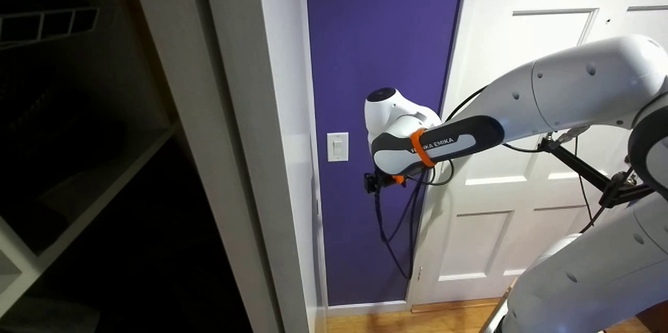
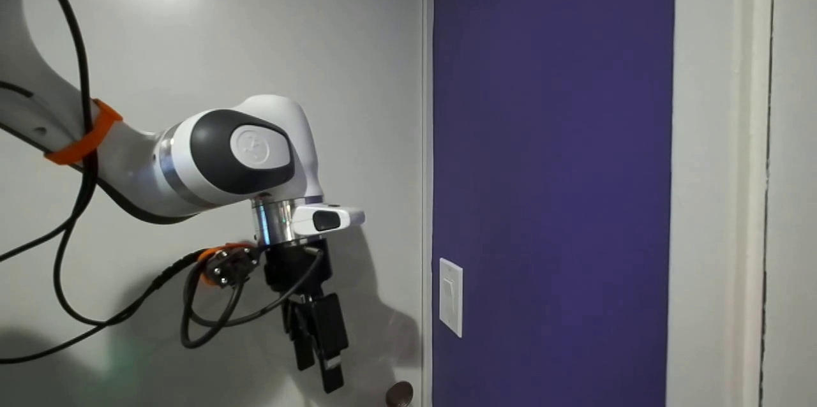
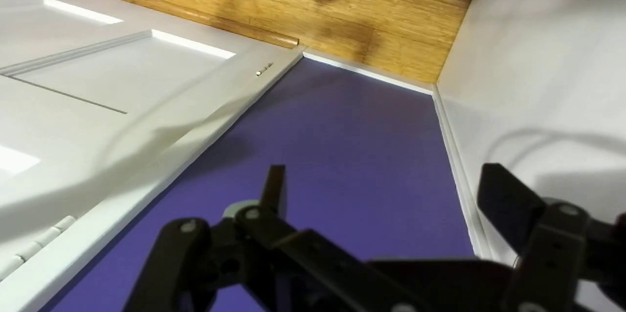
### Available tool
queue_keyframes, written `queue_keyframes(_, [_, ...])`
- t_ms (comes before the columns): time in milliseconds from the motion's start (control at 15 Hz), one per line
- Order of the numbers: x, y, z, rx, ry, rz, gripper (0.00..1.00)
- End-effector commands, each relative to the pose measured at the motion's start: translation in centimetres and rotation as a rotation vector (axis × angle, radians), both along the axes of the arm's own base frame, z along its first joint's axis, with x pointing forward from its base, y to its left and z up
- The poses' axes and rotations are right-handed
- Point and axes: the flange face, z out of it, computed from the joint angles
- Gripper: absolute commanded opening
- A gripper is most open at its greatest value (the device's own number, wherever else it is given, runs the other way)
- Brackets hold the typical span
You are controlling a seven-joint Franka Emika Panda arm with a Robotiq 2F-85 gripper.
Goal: Switch on the left lights switch on the wall in order to turn on the closet light
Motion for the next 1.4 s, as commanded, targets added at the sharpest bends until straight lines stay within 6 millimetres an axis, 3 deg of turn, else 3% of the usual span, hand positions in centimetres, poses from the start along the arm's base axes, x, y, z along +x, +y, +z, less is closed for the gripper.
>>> queue_keyframes(0, [0.0,0.0,0.0,0.0,0.0,-0.001,1.0])
queue_keyframes(133, [0.0,0.0,0.0,0.0,-0.001,-0.002,1.0])
queue_keyframes(533, [3.6,-1.4,1.5,0.014,-0.339,-0.057,1.0])
queue_keyframes(1000, [6.6,-3.3,0.6,-0.013,-0.545,-0.06,1.0])
queue_keyframes(1333, [8.6,-3.2,0.2,-0.043,-0.607,-0.023,1.0])
